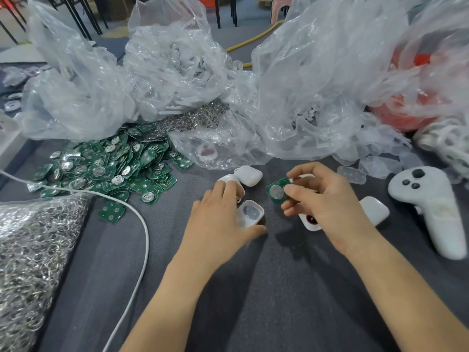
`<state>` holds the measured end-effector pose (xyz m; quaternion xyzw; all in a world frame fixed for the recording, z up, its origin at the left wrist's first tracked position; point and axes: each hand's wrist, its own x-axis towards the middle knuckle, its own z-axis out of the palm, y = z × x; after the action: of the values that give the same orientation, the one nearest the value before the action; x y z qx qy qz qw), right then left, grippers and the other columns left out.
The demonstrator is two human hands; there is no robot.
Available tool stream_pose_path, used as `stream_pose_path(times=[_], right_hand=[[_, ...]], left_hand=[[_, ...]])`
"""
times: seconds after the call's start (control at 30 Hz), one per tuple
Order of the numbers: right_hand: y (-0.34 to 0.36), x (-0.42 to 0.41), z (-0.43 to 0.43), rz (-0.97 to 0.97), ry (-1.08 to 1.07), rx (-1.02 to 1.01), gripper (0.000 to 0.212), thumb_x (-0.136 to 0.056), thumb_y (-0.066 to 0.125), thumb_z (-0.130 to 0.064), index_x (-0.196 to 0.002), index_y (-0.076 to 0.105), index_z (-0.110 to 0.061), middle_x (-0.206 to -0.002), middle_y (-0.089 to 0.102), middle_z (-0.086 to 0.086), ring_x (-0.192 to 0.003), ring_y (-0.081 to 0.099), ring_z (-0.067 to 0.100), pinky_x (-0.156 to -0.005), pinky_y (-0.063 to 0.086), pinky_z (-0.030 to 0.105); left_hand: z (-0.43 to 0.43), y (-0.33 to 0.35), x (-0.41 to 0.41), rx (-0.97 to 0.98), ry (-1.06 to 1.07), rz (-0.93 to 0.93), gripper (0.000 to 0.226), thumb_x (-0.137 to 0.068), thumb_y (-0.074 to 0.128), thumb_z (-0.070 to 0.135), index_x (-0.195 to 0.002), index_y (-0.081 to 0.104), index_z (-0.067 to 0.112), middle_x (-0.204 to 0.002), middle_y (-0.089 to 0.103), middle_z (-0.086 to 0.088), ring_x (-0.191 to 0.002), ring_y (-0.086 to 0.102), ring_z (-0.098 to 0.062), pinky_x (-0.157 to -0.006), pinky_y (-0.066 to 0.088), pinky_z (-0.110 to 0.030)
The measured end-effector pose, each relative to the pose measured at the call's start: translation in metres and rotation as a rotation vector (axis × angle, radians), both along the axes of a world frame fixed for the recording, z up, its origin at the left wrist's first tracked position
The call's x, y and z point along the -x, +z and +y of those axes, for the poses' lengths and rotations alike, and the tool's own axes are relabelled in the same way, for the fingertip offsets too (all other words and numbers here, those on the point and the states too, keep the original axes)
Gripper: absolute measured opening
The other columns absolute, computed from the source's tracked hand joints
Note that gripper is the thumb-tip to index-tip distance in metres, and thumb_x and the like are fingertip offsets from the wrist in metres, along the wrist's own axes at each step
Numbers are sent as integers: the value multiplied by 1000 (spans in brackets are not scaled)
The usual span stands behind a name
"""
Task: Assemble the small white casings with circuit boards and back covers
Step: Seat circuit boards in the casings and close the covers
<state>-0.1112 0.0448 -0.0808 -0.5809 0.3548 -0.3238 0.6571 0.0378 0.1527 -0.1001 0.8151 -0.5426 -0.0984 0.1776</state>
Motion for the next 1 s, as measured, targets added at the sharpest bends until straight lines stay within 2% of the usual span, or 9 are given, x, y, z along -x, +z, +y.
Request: stream_pose_path(times=[0.1, 0.17, 0.27, 0.33, 0.43, 0.53, 0.67, 0.8, 1.0], right_hand=[[-2, -1, 3, 85, 72, 54, 21, -85, 63, 5, -94, 67, -13, -64, 63, -6, -55, 67, 19, -55, 55, 23], [-1, 0, 3, 131, 94, 84, 21, -85, 64, 4, -91, 70, -15, -69, 64, -6, -57, 68, 19, -56, 55, 22], [2, 1, 3, 168, 146, 80, 23, -80, 69, 5, -92, 68, -14, -88, 62, 8, -61, 71, 22, -59, 56, 21], [3, 2, 3, 189, 190, 60, 27, -76, 71, 10, -93, 67, -11, -93, 62, 17, -67, 71, 27, -61, 56, 20], [3, 3, 4, 252, 222, 83, 31, -71, 76, 8, -92, 66, -12, -89, 68, 14, -71, 72, 29, -64, 57, 21], [4, 4, 5, 317, 202, 191, 31, -68, 82, -1, -89, 65, -18, -80, 71, 1, -64, 71, 18, -62, 57, 22], [0, 4, 9, 416, 154, 430, 31, -66, 85, -18, -84, 65, -32, -75, 70, -14, -74, 63, -6, -66, 42, 7], [-3, 3, 12, 364, 178, 435, 29, -68, 83, -16, -87, 66, -30, -79, 72, -15, -76, 61, -11, -69, 38, 2], [-8, -1, 13, 353, 207, 409, 27, -70, 82, -13, -89, 67, -26, -79, 73, -15, -76, 63, -10, -67, 38, 0]], left_hand=[[0, 2, -3, 55, -60, 147, 69, -72, 78, 41, -128, 42, 27, -110, 49, 10, -105, 48, -15, -90, 39, -33], [-1, 3, -3, 80, -114, 223, 78, -74, 79, 31, -139, 36, 30, -108, 54, 11, -103, 49, -12, -88, 37, -23], [-2, 2, -1, 102, -180, 336, 88, -74, 81, 21, -145, 31, 34, -110, 59, 16, -105, 54, -7, -88, 40, -18], [-2, 1, -3, 107, -203, 398, 93, -72, 83, 20, -146, 29, 37, -114, 60, 20, -107, 55, -1, -90, 43, -16], [2, 3, -16, 103, -204, 413, 91, -68, 85, 24, -143, 35, 39, -117, 60, 19, -108, 53, 7, -91, 37, -6], [6, 7, -28, 64, -175, 370, 76, -67, 85, 26, -133, 49, 35, -109, 63, 18, -106, 52, 1, -89, 34, -6], [7, 10, -28, 52, -172, 305, 59, -68, 85, 30, -121, 58, 34, -104, 61, 18, -103, 48, -4, -86, 33, -7], [5, 9, -26, 55, -203, 241, 45, -69, 83, 31, -110, 66, 35, -102, 57, 18, -98, 43, -5, -82, 28, -3], [4, 7, -24, 65, -210, 227, 43, -68, 84, 30, -108, 67, 34, -101, 56, 16, -96, 40, -6, -83, 27, -5]])
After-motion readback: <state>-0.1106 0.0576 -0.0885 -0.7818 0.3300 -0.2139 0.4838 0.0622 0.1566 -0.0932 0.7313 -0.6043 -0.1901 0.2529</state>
